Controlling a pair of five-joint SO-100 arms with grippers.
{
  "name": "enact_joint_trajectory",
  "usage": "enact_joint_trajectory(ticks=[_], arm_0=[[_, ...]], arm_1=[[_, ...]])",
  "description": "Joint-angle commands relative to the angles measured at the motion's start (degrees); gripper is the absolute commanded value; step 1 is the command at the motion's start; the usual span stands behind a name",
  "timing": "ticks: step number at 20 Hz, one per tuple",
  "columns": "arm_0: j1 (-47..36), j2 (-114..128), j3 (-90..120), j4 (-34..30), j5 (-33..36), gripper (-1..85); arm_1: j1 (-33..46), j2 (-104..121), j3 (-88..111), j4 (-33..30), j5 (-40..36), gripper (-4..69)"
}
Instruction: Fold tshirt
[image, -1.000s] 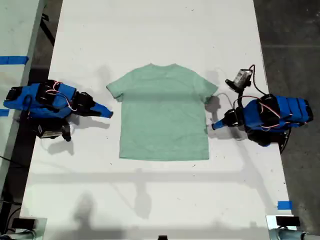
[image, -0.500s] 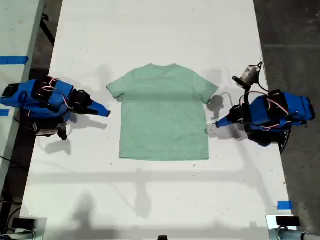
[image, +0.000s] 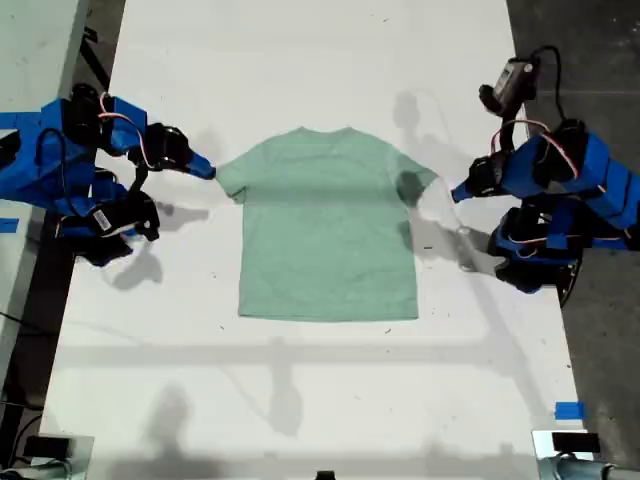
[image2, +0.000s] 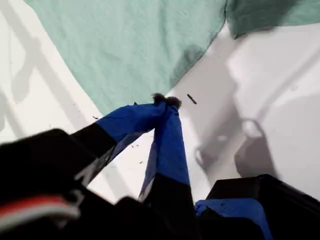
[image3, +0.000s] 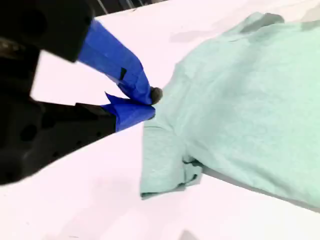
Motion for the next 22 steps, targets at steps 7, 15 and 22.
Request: enact_joint_trajectory(ticks=[7, 15, 22], arm_0=[[-11.2, -14.8, -14.9, 6.7, 13.6, 2.7], [-12.0, -16.7, -15.4, 8.2, 14.9, 11.2], [-11.0, -16.8, -15.3, 7.2, 14.4, 11.4]], arm_1=[[15.3, -22.3, -26.2, 4.0, -20.0, 0.9], [21.2, -28.6, -25.4, -2.0, -32.4, 21.8], [29.4, -29.9, 5.8, -31.8, -39.0, 23.1]])
